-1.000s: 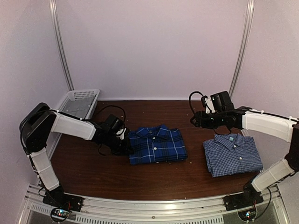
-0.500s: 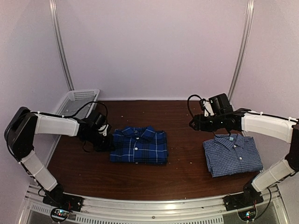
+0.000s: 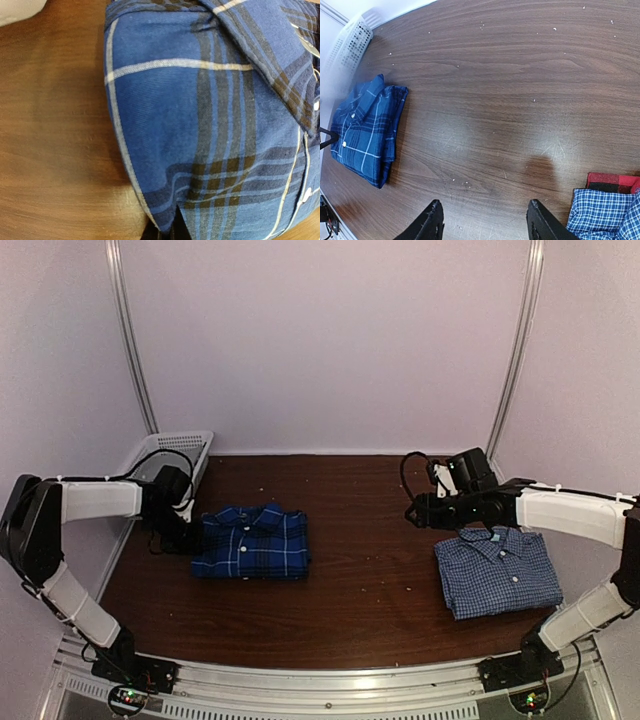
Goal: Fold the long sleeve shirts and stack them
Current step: Move the square-folded shirt to the center of the board.
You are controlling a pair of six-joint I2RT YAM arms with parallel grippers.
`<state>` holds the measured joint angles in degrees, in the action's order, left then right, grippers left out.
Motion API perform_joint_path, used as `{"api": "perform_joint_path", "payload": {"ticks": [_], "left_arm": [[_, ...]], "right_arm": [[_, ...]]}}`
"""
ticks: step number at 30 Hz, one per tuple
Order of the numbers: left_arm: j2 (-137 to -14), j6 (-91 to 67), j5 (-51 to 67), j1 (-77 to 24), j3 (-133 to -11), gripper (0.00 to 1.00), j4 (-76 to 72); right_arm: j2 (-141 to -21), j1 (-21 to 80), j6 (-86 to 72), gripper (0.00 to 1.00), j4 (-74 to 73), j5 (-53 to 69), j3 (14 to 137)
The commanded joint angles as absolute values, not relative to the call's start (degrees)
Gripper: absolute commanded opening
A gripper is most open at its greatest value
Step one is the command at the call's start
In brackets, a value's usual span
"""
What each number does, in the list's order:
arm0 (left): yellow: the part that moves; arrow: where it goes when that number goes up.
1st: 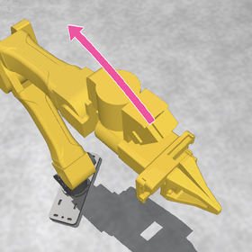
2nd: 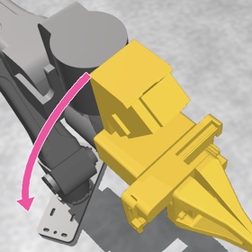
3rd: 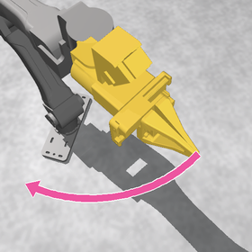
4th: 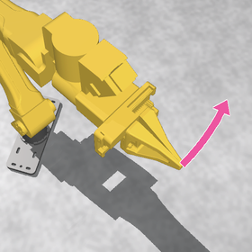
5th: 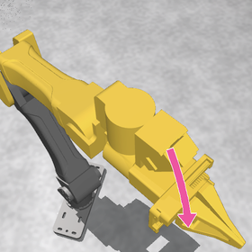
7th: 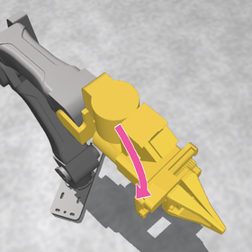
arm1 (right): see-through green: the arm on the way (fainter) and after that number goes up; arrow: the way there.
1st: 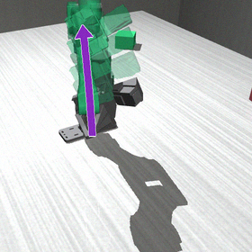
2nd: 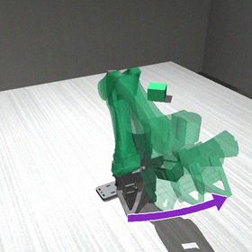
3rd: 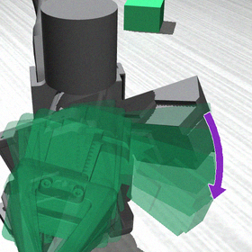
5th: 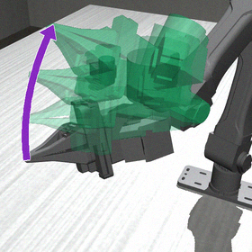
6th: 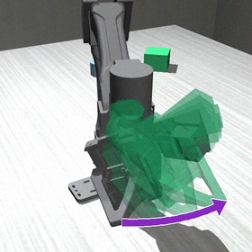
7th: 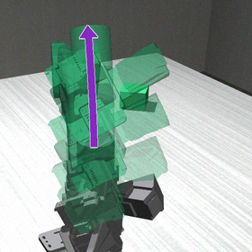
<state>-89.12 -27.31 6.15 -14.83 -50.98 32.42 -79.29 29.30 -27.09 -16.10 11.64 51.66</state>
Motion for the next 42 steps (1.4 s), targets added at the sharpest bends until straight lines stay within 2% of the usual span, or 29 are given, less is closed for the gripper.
{"api": "perform_joint_path", "payload": {"ticks": [1, 6, 9, 12, 13, 16, 26, 36, 42], "left_arm": [[-90.0, -25.1, 4.2, -14.6, -55.3, 0.06, 34.1], [-87.8, -25.1, 6.0, -14.6, -57.8, 0.44, 35.4], [-85.6, -25.0, 7.2, -14.6, -59.3, 0.65, 36.3], [-83.0, -25.2, 9.2, -15.0, -61.0, 0.74, 36.6], [-82.1, -25.3, 9.7, -15.4, -61.5, 0.76, 36.7], [-80.4, -25.8, 10.3, -17.8, -63.6, 0.80, 36.6], [-81.2, -27.7, 13.3, -26.0, -67.7, 0.83, 33.2], [-84.5, -29.0, 16.0, -30.6, -68.4, 0.84, 29.6], [-85.7, -28.8, 17.5, -31.2, -68.1, 0.84, 28.0]], "right_arm": [[-77.2, 29.7, -26.4, 0.60, -16.3, 9.1, 50.4], [-74.5, 29.5, -27.7, 0.69, -17.7, 3.6, 50.4], [-71.9, 28.8, -28.8, 0.84, -18.1, 0.4, 49.9], [-70.0, 27.9, -29.8, 0.96, -19.9, -4.4, 50.0], [-69.5, 27.5, -30.5, 0.99, -21.0, -5.9, 50.1], [-67.7, 25.5, -32.2, 1.00, -24.4, -10.7, 50.0], [-61.3, 15.0, -43.9, 1.00, -29.0, -24.0, 42.7], [-56.7, -0.9, -46.5, 1.00, -31.7, -22.6, 36.9], [-56.1, -11.8, -43.7, 1.00, -27.2, -13.3, 33.4]]}}
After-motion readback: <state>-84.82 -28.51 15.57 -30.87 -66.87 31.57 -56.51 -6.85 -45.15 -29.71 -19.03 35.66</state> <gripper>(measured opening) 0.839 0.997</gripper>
